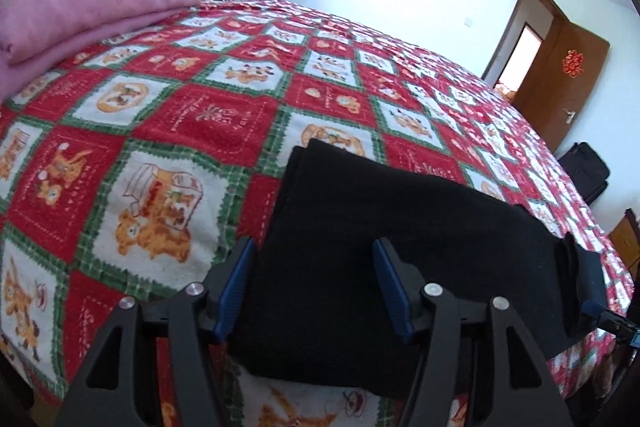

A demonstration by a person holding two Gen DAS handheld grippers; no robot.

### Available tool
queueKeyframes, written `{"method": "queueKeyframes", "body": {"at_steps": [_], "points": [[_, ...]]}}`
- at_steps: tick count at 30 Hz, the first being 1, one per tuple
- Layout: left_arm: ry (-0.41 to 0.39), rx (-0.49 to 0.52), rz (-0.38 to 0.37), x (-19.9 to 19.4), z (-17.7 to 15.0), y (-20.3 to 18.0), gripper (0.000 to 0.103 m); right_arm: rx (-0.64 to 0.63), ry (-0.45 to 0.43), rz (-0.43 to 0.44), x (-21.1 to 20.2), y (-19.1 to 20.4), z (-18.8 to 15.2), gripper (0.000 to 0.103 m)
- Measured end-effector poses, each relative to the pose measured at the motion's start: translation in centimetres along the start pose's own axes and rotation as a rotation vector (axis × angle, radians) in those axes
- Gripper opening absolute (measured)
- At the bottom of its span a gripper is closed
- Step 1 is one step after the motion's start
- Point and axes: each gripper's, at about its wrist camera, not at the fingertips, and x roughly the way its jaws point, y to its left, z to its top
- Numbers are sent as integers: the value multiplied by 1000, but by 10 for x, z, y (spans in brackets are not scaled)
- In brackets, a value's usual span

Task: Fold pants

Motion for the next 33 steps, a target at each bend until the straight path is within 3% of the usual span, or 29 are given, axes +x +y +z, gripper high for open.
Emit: {"method": "queueKeyframes", "body": {"at_steps": [5, 7, 9, 17, 18, 20, 21, 26, 33], "points": [[18, -11, -46, 0, 3, 5, 59, -1, -9, -3, -4, 1, -1, 64], [23, -24, -53, -5, 4, 3, 45, 1, -14, -6, -5, 0, -2, 64], [19, -43, -64, -10, 5, 5, 39, 1, -19, -10, -6, -1, -2, 64], [6, -74, -99, -2, 2, 11, 47, -8, -17, -23, -2, 0, -3, 64], [12, -66, -95, -2, 3, 9, 43, -7, -19, -22, -3, 0, -3, 64], [25, -70, -130, -4, 5, 9, 22, -7, -26, -19, -6, 1, -2, 64], [36, -88, -163, -5, 5, 10, 20, -9, -35, -18, -8, 2, -1, 64], [33, -117, -167, -11, 5, 11, 20, -6, -55, -15, -13, 0, 1, 64], [-34, -124, -217, -35, 14, -1, 20, -6, -61, -17, -15, -1, 0, 64]]}}
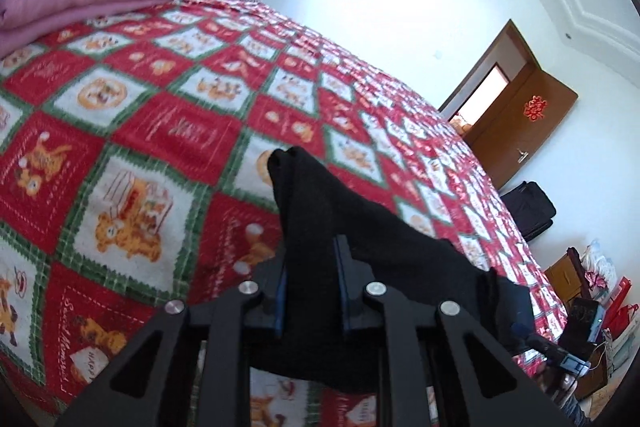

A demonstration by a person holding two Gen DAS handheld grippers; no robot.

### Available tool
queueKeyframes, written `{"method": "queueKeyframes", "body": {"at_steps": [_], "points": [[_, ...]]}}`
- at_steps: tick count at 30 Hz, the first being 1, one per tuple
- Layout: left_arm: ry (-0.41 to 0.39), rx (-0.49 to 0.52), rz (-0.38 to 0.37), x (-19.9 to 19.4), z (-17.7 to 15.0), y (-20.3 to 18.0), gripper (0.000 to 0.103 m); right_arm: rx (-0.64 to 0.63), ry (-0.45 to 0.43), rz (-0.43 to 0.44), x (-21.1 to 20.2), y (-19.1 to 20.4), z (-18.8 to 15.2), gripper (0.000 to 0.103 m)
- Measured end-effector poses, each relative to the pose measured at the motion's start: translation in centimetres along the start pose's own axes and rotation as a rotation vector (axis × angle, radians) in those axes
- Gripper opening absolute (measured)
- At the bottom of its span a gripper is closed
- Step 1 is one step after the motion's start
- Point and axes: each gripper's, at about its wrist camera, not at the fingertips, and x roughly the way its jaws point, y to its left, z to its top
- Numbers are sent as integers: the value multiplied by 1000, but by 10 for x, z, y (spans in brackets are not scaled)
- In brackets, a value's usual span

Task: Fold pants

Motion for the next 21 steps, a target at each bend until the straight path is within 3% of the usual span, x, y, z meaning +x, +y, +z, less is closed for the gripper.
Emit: {"method": "queueKeyframes", "body": {"at_steps": [7, 13, 21], "points": [[-50, 10, -127, -22, 11, -36, 20, 7, -21, -23, -16, -1, 9, 64], [-82, 94, -198, -36, 23, -98, 20, 24, -68, -59, -54, -10, 18, 64], [-15, 214, -328, -18, 10, -197, 19, 73, -150, -141, -110, -46, 15, 64]]}}
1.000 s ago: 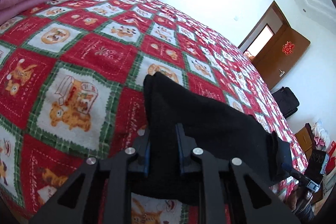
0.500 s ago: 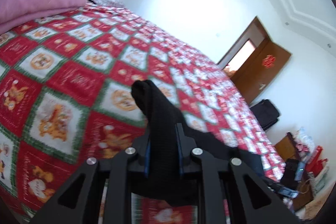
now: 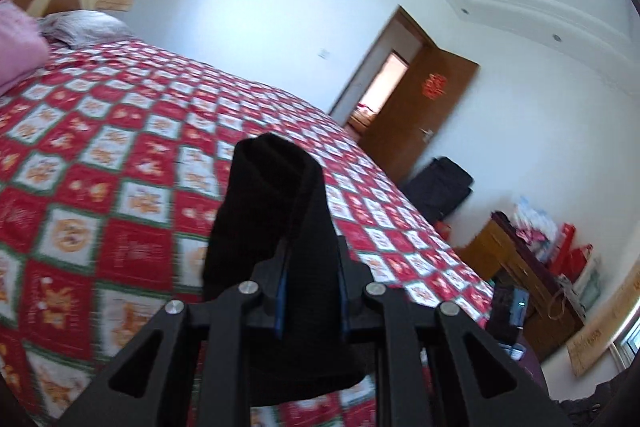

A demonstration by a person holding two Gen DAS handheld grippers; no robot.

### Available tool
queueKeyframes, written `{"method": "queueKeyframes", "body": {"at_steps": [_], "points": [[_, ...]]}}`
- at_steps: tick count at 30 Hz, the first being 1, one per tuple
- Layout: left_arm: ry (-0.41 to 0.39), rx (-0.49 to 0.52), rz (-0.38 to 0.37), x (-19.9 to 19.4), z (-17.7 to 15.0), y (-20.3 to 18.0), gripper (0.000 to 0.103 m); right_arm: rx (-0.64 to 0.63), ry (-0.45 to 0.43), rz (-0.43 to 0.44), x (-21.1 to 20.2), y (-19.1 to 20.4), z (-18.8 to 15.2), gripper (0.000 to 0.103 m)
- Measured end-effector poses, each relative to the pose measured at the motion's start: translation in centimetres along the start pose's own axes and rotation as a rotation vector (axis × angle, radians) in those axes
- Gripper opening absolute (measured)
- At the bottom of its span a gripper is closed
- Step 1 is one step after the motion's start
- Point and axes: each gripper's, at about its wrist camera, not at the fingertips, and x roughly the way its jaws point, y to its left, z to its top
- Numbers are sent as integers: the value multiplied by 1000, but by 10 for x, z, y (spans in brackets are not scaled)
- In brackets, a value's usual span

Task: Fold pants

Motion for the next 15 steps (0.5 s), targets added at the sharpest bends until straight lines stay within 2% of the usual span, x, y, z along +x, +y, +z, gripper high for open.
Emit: {"method": "queueKeyframes", "body": {"at_steps": [5, 10, 15], "points": [[47, 70, -71, 40, 2, -47, 19, 160, -60, -48, -15, -46, -1, 64], [152, 110, -110, 91, -13, -79, 19, 279, -138, -173, -25, -76, -7, 64], [251, 153, -108, 138, -41, -101, 19, 306, -173, -209, -29, -85, -7, 64]]}}
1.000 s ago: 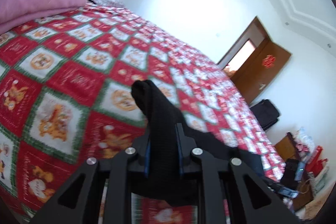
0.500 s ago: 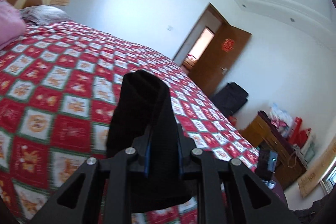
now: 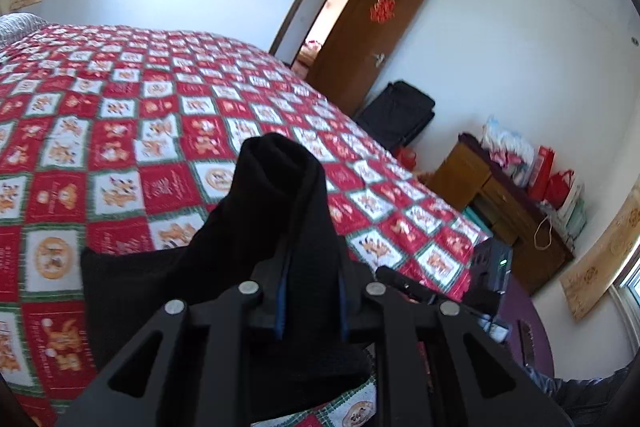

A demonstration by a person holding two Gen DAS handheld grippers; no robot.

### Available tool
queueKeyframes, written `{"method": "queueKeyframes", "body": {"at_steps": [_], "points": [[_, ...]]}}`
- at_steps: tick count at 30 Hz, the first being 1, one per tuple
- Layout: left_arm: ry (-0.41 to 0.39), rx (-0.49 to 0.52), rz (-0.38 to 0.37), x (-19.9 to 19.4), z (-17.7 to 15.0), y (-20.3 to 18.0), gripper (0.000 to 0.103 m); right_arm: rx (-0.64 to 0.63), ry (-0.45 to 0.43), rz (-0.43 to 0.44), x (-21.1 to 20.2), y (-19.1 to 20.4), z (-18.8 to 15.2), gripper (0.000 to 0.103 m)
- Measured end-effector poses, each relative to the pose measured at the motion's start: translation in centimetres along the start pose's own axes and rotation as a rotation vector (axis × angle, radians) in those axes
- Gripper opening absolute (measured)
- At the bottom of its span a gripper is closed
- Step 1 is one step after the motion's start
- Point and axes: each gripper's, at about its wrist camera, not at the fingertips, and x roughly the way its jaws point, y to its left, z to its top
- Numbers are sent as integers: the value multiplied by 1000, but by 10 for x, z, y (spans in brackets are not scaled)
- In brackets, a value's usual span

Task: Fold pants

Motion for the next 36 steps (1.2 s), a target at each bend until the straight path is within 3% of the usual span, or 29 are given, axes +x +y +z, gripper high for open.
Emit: {"method": "queueKeyframes", "body": {"at_steps": [8, 14, 17, 22, 27, 30, 36], "points": [[130, 117, 110, 72, -37, -32, 19, 25, -4, 19, 2, -5, -1, 64], [141, 165, 138, 90, -52, -45, 21, 60, 4, 16, 7, -14, 0, 64], [132, 153, 93, 86, -51, -49, 29, 78, 7, 21, 7, -20, 0, 64], [51, 191, 79, 51, -51, -54, 56, 75, -11, 21, 5, -25, 6, 64], [-23, 186, 218, 18, -58, -23, 78, 72, 10, 46, 4, -18, 8, 64], [-35, 173, 348, 11, -63, 4, 78, 50, 75, 89, 10, 0, 8, 64], [-37, -1, 413, 2, -69, 56, 78, -90, 224, 29, 32, 39, -4, 64]]}}
